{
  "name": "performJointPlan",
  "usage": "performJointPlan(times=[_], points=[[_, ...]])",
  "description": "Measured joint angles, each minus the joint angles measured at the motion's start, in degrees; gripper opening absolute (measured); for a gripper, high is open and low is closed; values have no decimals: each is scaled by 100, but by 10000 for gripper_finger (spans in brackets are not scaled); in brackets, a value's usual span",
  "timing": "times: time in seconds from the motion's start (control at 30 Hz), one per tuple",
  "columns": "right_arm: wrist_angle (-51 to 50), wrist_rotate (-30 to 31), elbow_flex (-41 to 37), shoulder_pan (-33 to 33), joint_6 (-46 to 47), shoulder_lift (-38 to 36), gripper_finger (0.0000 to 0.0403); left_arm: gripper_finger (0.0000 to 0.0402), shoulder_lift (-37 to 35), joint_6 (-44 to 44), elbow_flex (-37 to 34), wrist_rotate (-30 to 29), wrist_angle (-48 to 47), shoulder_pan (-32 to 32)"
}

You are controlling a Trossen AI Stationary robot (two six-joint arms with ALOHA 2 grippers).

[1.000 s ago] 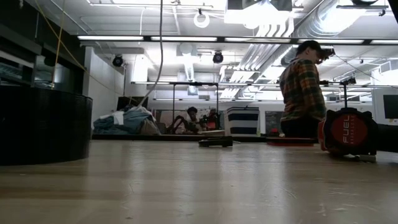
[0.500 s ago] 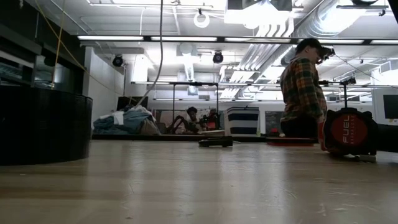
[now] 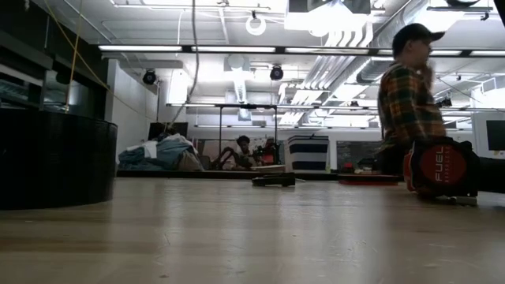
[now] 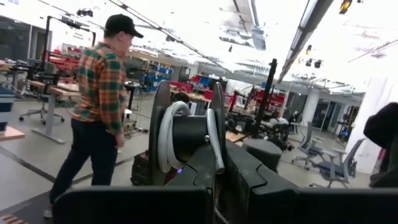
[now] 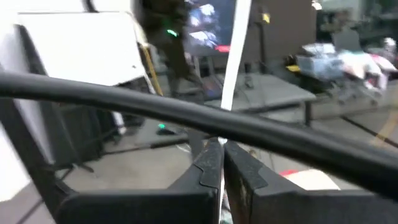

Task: Coil cords
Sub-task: Coil the white wire

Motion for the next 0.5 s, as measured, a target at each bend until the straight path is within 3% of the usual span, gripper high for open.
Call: performJointPlan(times=[0.2,0.5], points=[[431,47,-1,282,-102,138,1,5,332,-874,-7,459,203,145],[1062,-12,-1,365,-301,184,0,5,577,-3844,-4,2137,185,350]])
